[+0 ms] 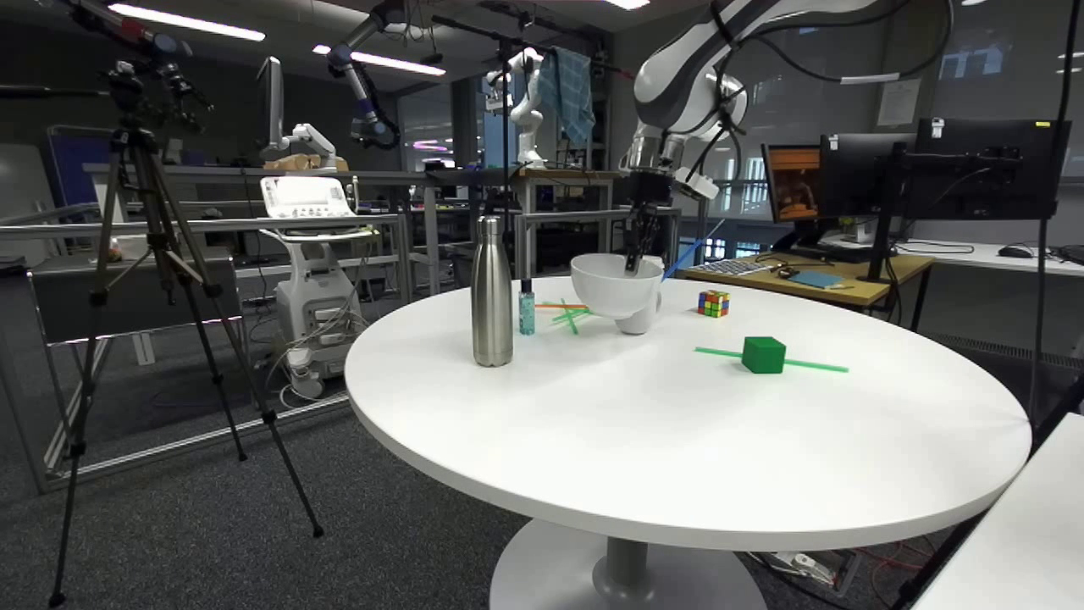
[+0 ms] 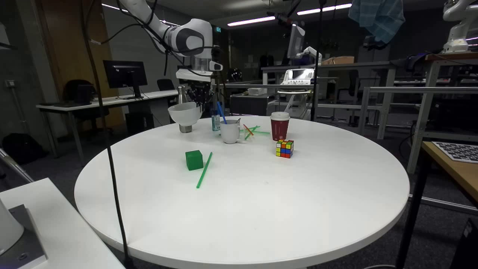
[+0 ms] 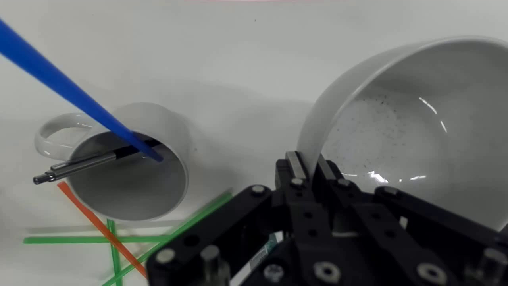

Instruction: Move the bowl to the right

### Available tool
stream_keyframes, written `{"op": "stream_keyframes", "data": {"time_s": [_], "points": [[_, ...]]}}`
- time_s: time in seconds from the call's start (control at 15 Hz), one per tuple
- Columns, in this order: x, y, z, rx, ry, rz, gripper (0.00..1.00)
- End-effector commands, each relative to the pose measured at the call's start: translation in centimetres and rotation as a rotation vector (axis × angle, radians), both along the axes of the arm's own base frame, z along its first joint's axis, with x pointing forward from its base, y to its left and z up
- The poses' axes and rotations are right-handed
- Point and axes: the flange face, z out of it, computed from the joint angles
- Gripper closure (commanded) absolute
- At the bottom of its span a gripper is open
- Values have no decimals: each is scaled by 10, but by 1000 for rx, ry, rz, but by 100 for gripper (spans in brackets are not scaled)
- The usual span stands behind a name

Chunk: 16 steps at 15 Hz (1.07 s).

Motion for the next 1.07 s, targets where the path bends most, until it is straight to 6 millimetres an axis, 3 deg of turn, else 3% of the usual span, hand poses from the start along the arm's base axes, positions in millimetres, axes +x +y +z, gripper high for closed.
{"op": "stream_keyframes", "data": {"time_s": [0.0,0.53,1.0], "points": [[-30,-2,36,2,1,-15,98],[-77,-11,60,-18,2,-62,98],[-100,-40,58,-41,17,-144,98]]}}
